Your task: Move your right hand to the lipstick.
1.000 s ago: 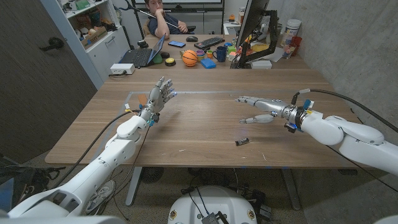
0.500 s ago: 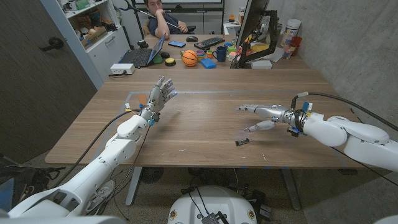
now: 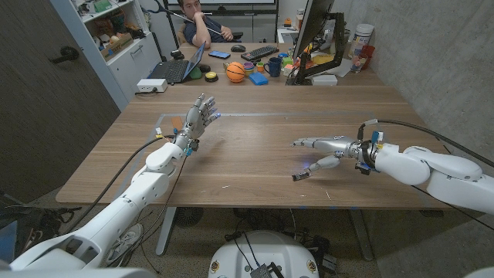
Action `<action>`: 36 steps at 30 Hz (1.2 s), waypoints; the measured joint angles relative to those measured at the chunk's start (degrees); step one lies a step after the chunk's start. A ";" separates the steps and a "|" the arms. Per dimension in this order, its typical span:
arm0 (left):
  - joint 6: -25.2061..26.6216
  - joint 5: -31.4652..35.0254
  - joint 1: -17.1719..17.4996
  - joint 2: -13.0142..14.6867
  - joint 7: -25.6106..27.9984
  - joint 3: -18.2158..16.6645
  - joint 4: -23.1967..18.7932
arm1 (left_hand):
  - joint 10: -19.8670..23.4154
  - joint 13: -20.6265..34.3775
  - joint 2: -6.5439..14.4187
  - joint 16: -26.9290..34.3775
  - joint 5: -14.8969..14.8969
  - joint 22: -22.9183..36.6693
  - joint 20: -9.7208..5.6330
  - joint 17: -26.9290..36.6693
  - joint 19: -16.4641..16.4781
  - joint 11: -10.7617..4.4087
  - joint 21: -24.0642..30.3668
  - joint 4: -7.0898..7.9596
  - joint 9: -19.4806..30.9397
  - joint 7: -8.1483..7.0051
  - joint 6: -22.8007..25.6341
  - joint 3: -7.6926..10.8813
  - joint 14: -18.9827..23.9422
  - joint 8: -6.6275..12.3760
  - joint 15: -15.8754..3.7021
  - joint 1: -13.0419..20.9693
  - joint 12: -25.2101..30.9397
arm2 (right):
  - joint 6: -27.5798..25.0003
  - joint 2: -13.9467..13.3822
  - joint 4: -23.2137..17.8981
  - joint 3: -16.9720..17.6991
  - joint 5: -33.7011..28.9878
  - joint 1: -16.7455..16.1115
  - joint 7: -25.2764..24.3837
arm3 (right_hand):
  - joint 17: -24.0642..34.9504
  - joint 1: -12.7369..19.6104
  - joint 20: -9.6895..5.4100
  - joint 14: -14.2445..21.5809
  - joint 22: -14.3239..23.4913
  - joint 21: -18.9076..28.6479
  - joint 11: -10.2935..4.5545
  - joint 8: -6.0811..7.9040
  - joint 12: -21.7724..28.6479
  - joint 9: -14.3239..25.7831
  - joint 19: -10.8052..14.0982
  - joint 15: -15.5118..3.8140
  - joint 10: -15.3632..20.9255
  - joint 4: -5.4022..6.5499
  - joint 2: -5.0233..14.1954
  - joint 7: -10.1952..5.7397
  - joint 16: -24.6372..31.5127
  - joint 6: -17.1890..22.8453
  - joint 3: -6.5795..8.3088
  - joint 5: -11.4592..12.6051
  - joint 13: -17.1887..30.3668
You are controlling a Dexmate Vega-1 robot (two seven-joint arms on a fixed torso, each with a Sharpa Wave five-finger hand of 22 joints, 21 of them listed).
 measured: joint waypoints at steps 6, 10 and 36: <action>0.00 0.00 0.34 0.13 0.22 -0.10 -0.38 | 0.00 0.00 -0.32 0.00 0.00 0.00 0.00 0.00 0.00 0.00 0.00 0.15 0.00 0.00 0.00 -0.15 0.00 0.00 0.00 -0.28 0.00 | 0.22 -0.01 -0.14 -0.26 -0.26 -0.02 -0.26 | 0.00 3.76 0.09 2.63 0.00 -1.61 -1.04 1.18 0.66 0.11 3.18 -0.02 4.61 0.51 -0.74 0.09 0.00 5.69 0.82 -0.76 0.00; -0.07 0.00 0.55 0.20 0.30 -0.18 -0.61 | 0.00 0.00 -0.32 0.00 0.00 0.00 0.00 0.00 0.00 0.00 0.00 0.38 0.00 0.00 0.00 -0.38 0.00 0.00 0.00 -0.28 0.00 | 0.31 0.04 -0.22 -0.31 -0.36 -0.19 -0.71 | 0.00 5.01 0.19 4.03 0.00 -2.83 -1.53 1.55 0.66 0.28 4.64 -0.03 7.46 0.87 -0.93 0.06 0.00 9.35 1.18 -1.15 0.01; -0.45 0.08 0.91 0.41 0.35 -0.30 -1.11 | 0.00 0.00 -0.32 0.00 0.00 -0.01 0.31 0.00 0.31 0.00 -0.39 0.77 0.00 0.00 0.00 -1.11 0.01 0.00 0.01 -0.28 0.00 | -1.35 0.24 -1.27 0.18 -0.64 -1.91 -2.67 | 0.01 5.59 0.20 3.47 0.00 -3.91 -1.28 1.55 0.20 0.16 5.45 -0.13 7.30 1.12 -0.94 0.03 -0.66 10.44 1.42 -1.34 0.17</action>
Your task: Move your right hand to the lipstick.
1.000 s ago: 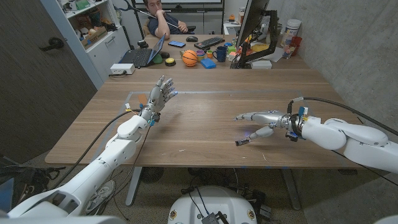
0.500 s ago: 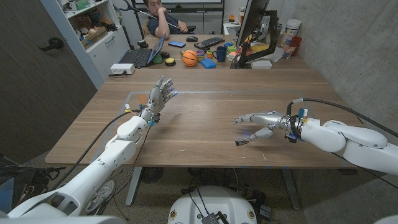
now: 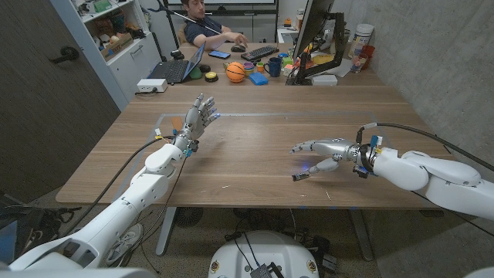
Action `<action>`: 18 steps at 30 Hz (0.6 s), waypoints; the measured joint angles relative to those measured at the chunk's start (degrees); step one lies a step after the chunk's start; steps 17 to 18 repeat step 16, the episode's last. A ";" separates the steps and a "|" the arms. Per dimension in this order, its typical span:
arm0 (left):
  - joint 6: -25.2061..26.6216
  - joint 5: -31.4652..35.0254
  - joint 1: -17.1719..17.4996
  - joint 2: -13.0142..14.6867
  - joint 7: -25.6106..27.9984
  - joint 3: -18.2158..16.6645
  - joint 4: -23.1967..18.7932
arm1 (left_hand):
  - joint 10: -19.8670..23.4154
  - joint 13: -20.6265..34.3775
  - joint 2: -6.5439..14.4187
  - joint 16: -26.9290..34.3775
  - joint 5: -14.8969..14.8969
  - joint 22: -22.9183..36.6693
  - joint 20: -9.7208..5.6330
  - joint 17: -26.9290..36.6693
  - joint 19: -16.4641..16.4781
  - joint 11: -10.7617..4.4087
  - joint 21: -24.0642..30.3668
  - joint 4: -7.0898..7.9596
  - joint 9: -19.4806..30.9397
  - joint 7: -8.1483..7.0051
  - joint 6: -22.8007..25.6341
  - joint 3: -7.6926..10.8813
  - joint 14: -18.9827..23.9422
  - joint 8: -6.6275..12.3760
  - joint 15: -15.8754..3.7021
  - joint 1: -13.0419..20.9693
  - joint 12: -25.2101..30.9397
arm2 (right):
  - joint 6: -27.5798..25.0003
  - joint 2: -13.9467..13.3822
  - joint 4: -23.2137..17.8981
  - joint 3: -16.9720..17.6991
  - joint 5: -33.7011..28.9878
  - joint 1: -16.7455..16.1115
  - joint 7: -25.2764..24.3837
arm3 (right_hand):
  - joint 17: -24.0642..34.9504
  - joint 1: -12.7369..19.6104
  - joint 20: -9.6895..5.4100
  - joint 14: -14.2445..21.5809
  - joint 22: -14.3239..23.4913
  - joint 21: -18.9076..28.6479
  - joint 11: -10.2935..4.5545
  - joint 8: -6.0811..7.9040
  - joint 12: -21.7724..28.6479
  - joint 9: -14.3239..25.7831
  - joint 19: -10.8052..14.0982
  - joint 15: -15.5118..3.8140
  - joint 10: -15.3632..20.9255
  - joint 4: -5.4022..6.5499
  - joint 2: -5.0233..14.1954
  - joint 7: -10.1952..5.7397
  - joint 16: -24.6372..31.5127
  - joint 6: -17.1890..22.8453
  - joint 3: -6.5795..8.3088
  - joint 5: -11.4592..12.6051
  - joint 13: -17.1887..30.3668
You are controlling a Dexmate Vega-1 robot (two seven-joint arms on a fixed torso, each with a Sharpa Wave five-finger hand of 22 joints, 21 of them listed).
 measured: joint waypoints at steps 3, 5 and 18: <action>0.00 0.00 0.01 0.03 -0.05 -0.02 -0.01 | 0.00 0.00 0.00 0.00 0.00 0.00 0.03 0.00 0.02 0.00 0.00 0.00 0.00 0.00 0.00 0.00 0.00 0.00 0.00 0.00 0.00 | -0.31 0.05 -0.12 0.02 -0.07 -0.07 -0.07 | 0.00 0.17 0.00 0.00 0.00 -0.24 0.00 0.00 0.00 -0.04 0.00 0.00 0.00 0.24 0.17 0.00 0.00 0.00 0.24 -0.14 0.00; -0.01 0.00 0.02 0.04 -0.08 -0.03 -0.02 | 0.00 0.00 0.00 0.00 0.00 0.00 0.02 0.00 0.02 0.00 0.00 0.00 0.00 0.00 0.00 0.00 0.00 0.00 0.00 0.00 0.00 | -0.43 0.09 -0.15 0.02 -0.13 -0.07 -0.11 | 0.00 0.23 0.00 0.00 0.00 -0.44 0.00 -0.14 0.00 -0.04 0.00 0.00 0.00 0.24 0.22 0.00 0.00 0.00 0.24 -0.14 0.00; -0.21 -0.18 0.04 0.07 -0.44 -0.10 -0.02 | 0.00 0.00 0.00 0.00 0.00 0.00 0.02 0.00 0.02 0.00 -0.22 0.25 0.00 0.00 0.00 -0.24 0.00 0.00 0.00 0.00 0.00 | -0.82 0.58 -0.33 -0.36 -0.78 0.51 -0.20 | 0.00 0.24 0.00 0.01 0.00 -0.88 -0.01 -0.26 0.00 -0.04 -0.01 0.01 0.00 0.50 0.24 0.09 0.00 0.53 -0.03 -0.13 0.00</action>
